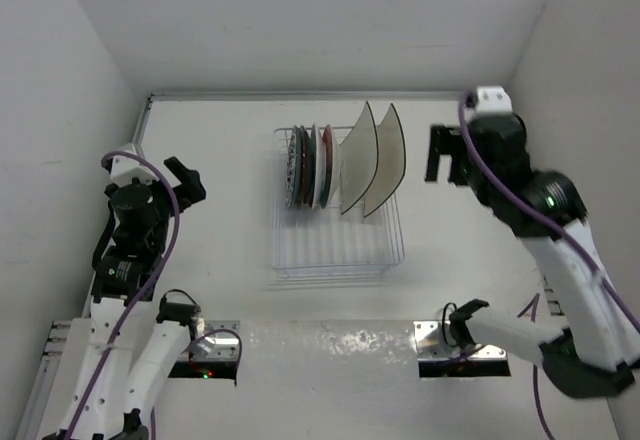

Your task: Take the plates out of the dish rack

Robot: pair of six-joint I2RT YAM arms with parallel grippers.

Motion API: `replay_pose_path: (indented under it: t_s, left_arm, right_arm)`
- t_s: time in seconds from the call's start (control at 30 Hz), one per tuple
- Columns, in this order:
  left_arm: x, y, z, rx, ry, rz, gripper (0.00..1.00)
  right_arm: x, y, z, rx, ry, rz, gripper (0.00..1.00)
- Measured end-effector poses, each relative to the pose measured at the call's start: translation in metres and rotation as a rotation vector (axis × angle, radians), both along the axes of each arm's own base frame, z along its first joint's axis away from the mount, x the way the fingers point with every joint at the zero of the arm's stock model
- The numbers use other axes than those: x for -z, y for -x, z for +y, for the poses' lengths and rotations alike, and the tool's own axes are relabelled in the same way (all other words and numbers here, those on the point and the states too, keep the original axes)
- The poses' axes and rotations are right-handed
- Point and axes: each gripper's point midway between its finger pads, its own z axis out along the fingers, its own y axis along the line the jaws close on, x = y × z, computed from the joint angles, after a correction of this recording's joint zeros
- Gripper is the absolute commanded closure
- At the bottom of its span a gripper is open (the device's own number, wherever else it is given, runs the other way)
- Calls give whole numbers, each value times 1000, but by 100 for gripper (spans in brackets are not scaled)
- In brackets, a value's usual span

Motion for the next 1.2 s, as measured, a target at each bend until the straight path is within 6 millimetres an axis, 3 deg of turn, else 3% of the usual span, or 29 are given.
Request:
replay_pose_path:
  t_s: [0.07,0.17,0.33,0.47,0.6,0.73,0.83,0.9,1.0,1.03,1.2]
  left_arm:
    - [0,0,-2,8,3,0,0]
    - [0,-1,-5,24,7,1,0]
    - [2,-2,-8,42,10,7,0]
    - [4,-2,-10,53,12,12,0]
    - [6,-3,-13,66,14,19,0]
    - [8,-4,-14,72,16,25,0]
    - [8,-4,-16,80,17,28,0]
    - [9,-5,-17,85,18,29,0]
    - [9,-5,-17,87,18,31,0]
    - [9,-5,-17,87,18,32,0]
    - [10,-5,-17,87,18,34,0]
  right_arm:
    - [-14,-31,19,-26,11,13,3]
    - [-7,-82,48,-59,53,69,12]
    - [41,-138,66,-89,115,207,39]
    - [93,-167,48,-71,82,336,43]
    - [121,-177,36,-72,36,406,45]
    - [136,-180,47,-111,10,433,58]
    - [153,-175,54,-134,-2,473,60]
    - [163,-172,57,-145,-14,499,71]
    - [168,-171,62,-150,-42,511,97]
    - [167,-171,64,-142,-59,510,100]
    - [163,-173,68,-112,-104,496,100]
